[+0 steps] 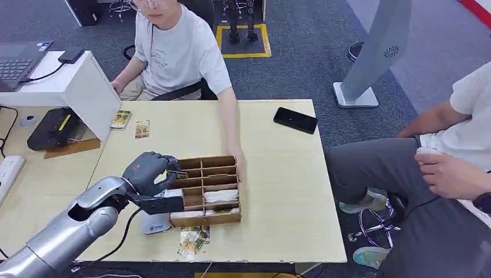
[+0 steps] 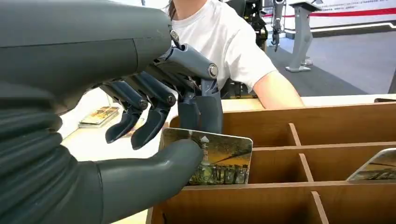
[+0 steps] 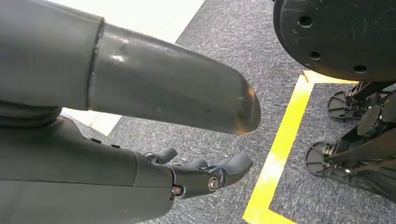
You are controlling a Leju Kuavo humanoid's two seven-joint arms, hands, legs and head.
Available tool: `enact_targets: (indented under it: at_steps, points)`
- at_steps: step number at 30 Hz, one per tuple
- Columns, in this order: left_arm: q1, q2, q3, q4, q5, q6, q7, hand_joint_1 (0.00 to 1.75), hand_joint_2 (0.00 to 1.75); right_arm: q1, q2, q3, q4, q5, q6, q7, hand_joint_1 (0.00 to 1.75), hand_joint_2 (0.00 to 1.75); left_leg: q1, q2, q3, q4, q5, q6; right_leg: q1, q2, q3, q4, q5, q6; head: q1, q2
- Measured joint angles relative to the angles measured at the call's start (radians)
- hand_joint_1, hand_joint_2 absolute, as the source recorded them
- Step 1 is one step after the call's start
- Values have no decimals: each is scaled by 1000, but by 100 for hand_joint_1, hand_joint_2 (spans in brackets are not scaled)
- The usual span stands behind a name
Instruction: Pass the card to the sensor for recognition and then transmit it.
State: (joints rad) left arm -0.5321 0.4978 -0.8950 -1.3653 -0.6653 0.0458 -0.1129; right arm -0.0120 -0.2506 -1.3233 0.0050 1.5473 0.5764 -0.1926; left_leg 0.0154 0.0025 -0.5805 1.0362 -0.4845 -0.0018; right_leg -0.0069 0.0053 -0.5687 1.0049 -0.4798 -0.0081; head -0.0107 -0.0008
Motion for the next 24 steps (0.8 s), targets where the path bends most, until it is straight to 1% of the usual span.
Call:
enact_targets:
  at_steps: [4, 7, 8, 10, 13, 16, 19, 22, 24]
  points:
    - [0, 0, 0, 0, 0, 0, 0, 150, 175, 0, 0, 0, 0, 0, 0, 0, 0, 0, 0, 0, 0, 0, 0, 0, 0, 0, 0, 0, 0, 0, 0, 0]
    - [0, 0, 0, 0, 2, -2, -2, 157, 175, 0, 0, 0, 0, 0, 0, -1, 0, 0, 0, 0, 0, 0, 0, 0, 0, 0, 0, 0, 0, 0, 0, 0]
    - [0, 0, 0, 0, 2, -2, -3, 166, 175, 0, 0, 0, 0, 0, 0, -3, 0, 0, 0, 0, 0, 0, 0, 0, 0, 0, 0, 0, 0, 0, 0, 0]
    - [0, 0, 0, 0, 2, -3, -3, 175, 175, 0, 0, 0, 0, 1, 0, -4, 0, 0, 0, 0, 0, 0, 0, 0, 0, 0, 0, 0, 0, 0, 0, 0]
    - [1, 0, 0, 0, 18, 0, -15, 175, 175, 0, 0, 0, 0, 1, 0, -7, 0, 0, 0, 0, 0, 0, 0, 0, 0, 0, 0, 0, 0, 0, 0, 0]
    - [1, 4, 3, -2, 78, -2, -37, 175, 175, 1, 0, 0, 0, 1, 2, -14, 0, 0, 0, 0, 0, 0, 0, 0, 0, 0, 0, 0, 0, 0, 0, 0]
    - [-13, 39, 33, -37, 184, -42, -53, 175, 175, 4, -2, 0, 0, 1, 4, -23, 0, 0, 1, 1, 0, 0, 0, 0, 0, 1, 0, 0, 0, 0, 0, 0]
    - [-39, 65, 62, -64, 212, -62, -56, 175, 175, 5, -4, 0, 0, 1, 5, -28, 0, 0, 0, 0, 0, 0, 0, 0, 0, 0, 0, 0, 0, 0, 0, 0]
    - [-54, 83, 68, -83, 259, -75, -66, 175, 175, 6, -5, 0, 0, 1, 5, -35, 0, 0, 1, 0, 0, 0, 0, -1, 0, 1, 0, 0, 0, 0, 0, 0]
